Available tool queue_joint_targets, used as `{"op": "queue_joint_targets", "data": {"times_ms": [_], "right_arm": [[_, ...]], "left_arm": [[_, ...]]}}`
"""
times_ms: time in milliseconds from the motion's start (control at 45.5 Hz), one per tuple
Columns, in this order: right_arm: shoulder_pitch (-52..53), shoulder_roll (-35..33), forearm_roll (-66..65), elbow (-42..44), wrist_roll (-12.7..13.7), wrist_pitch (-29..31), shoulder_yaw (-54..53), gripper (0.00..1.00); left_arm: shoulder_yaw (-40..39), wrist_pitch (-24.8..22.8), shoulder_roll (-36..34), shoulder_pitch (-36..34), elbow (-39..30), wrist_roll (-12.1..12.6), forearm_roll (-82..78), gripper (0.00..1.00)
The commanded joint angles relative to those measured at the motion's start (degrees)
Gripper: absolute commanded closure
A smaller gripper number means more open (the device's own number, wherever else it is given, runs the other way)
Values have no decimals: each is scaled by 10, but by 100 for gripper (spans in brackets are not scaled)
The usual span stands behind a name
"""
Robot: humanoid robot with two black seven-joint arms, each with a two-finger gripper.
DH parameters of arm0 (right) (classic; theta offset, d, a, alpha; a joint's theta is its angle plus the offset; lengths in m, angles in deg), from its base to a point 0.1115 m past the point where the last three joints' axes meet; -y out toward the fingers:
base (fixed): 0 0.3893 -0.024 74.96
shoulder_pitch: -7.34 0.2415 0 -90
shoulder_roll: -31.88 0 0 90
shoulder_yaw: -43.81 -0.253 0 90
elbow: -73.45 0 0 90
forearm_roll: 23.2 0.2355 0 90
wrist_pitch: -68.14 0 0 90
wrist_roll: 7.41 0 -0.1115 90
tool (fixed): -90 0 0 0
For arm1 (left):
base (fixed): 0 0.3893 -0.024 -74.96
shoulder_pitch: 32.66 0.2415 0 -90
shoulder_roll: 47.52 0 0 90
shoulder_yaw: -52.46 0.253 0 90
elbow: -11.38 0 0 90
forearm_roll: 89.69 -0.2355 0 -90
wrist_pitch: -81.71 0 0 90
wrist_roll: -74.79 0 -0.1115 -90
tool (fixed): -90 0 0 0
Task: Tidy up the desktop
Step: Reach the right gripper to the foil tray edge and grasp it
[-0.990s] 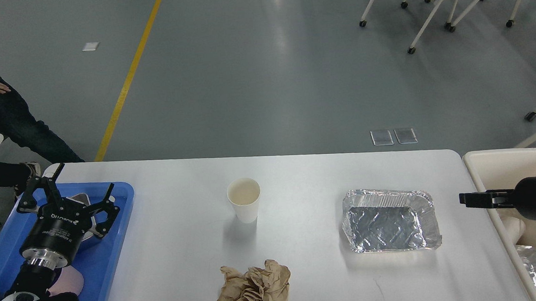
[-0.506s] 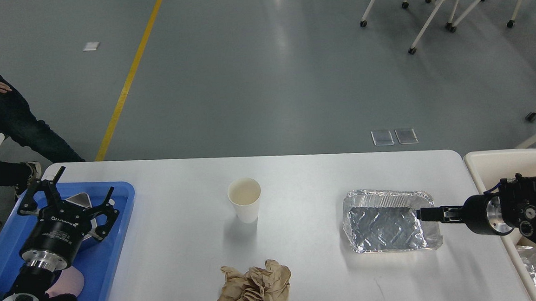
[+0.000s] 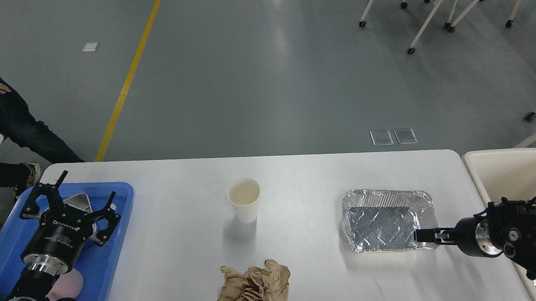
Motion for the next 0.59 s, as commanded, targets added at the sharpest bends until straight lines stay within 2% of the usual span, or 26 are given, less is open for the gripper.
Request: {"op": "queue_joint_targets", "data": {"times_ms": [0,66,110,154,220,242,572], "right_arm": [[3,13,0,24,0,-30,31,50],[3,20,2,29,0,-32,33,52],[3,22,2,30,0,-32,33,59],[3,22,2,30,0,-32,32,72],[4,23,3,29,-1,-32,32,97],[4,22,4,30,-1,-31,32,100],[26,14,28,10,-10,-18,33,100]], "left_arm": [[0,-1,0,2,0,0,0,3],[0,-1,-1,3,0,0,0,3],[0,-2,-1,3,0,0,-1,3],[0,-2,-2,3,0,0,0,3],[0,-2,-2,3,0,0,0,3],[0,-2,-2,3,0,0,0,3],[-1,-3,-3,8,0,0,0,3]]}}
